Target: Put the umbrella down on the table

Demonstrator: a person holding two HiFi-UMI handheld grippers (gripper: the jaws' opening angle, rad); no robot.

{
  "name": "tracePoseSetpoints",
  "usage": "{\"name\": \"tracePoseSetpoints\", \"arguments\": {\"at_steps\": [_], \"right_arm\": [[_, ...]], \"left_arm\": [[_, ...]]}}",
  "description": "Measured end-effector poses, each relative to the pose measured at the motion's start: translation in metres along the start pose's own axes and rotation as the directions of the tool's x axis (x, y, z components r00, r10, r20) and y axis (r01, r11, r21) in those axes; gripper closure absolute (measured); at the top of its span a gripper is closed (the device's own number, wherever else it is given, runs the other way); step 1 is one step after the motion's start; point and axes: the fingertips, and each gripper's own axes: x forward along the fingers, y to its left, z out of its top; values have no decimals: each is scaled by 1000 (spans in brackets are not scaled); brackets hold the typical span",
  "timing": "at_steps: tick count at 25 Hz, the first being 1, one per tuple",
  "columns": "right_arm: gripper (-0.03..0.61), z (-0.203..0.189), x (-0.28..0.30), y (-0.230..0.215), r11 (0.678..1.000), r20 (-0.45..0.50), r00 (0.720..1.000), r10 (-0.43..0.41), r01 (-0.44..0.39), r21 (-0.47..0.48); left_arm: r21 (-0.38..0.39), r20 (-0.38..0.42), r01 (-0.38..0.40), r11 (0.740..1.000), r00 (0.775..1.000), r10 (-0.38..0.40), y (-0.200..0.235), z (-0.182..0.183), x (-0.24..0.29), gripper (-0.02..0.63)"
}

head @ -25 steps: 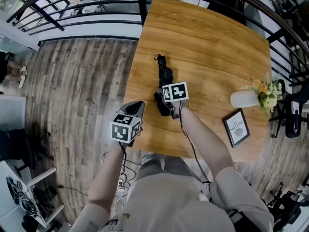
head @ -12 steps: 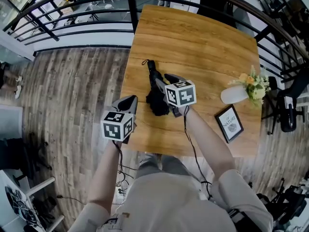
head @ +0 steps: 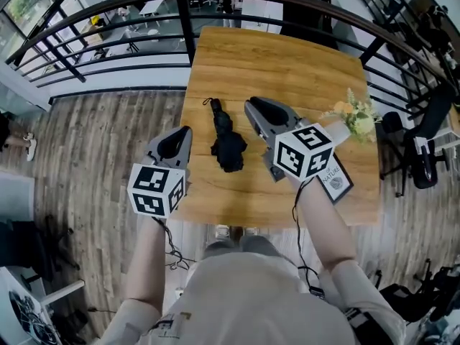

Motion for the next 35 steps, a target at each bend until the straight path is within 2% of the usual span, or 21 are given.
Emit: {"name": "tracePoseSetpoints", "arguments": {"at_steps": [9,17,21,24,30,33,35], "right_arm": [[531,74,-94,64,984,169,986,18,13,-177],[545,88,-147,94,972,230,973,15,39,-232],[551,88,-169,107,968,253,968,6,58,-243],[551,86,-184,111,970,257,966,-2,64,-236],[551,68,-193,118,969,217,976,-18,70,-236],[551,64,-193,118,971,202,979,-19,66,-229],[551,61,-192,118,971,195,981,-20,66,-231]], "left_arm": [[115,166,31,993,985,-50,-45,72,-60,597],[195,248,15,981,967,-65,-74,99,-101,597],[226,256,-9,974,965,-51,-82,97,-118,597],[221,254,-3,975,966,-54,-88,95,-126,597],[210,255,14,978,964,-69,-106,93,-150,597],[196,219,24,980,973,-68,-113,89,-152,597],[203,224,19,979,972,-65,-112,87,-150,597]]}}
